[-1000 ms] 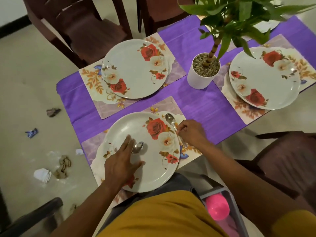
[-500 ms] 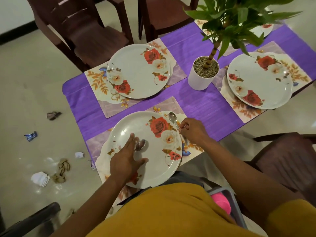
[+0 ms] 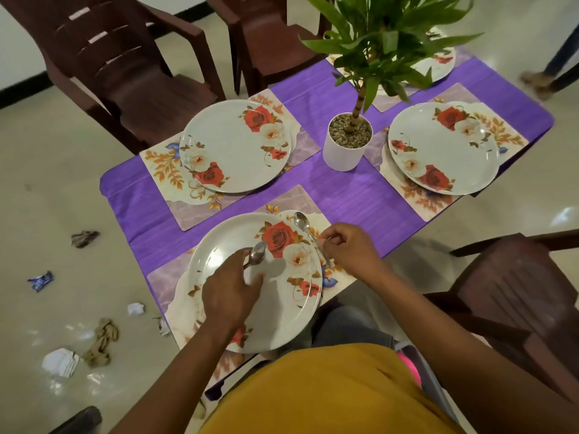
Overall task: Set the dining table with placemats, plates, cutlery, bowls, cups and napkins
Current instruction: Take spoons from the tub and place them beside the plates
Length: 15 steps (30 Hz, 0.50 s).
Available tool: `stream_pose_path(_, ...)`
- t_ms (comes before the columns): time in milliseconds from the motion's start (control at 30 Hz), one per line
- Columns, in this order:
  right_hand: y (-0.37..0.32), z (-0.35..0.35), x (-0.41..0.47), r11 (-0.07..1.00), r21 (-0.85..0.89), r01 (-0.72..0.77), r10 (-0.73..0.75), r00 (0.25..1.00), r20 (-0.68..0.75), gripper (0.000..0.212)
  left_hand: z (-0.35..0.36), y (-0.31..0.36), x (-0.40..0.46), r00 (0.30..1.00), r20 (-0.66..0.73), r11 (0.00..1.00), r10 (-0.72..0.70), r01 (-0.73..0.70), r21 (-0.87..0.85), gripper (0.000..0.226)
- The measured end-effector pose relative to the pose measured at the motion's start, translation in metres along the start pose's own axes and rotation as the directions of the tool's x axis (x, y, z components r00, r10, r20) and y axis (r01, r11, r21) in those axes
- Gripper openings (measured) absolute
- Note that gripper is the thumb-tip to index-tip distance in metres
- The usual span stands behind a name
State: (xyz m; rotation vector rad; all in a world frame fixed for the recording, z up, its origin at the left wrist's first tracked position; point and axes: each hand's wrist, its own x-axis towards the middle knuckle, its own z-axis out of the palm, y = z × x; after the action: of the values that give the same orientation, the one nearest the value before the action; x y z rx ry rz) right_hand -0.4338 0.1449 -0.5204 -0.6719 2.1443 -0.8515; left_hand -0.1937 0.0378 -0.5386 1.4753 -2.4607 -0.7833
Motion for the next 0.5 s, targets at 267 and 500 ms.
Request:
stream_pose_path(267, -0.028, -0.022, 0.029, 0.985, 0.164, 0.062, -0.104, 0.958, 0.267, 0.032, 0.028, 0.103, 0.034, 1.000, 0.017, 0.999, -0.016, 0.015, 0.028, 0.036)
stream_pose_path(500, 0.000, -0.098, 0.096, 0.979, 0.197, 0.055, -0.105, 0.961, 0.257, 0.022, 0.071, 0.192, 0.062, 0.987, 0.062, 0.973, -0.152, 0.160, -0.164, 0.019)
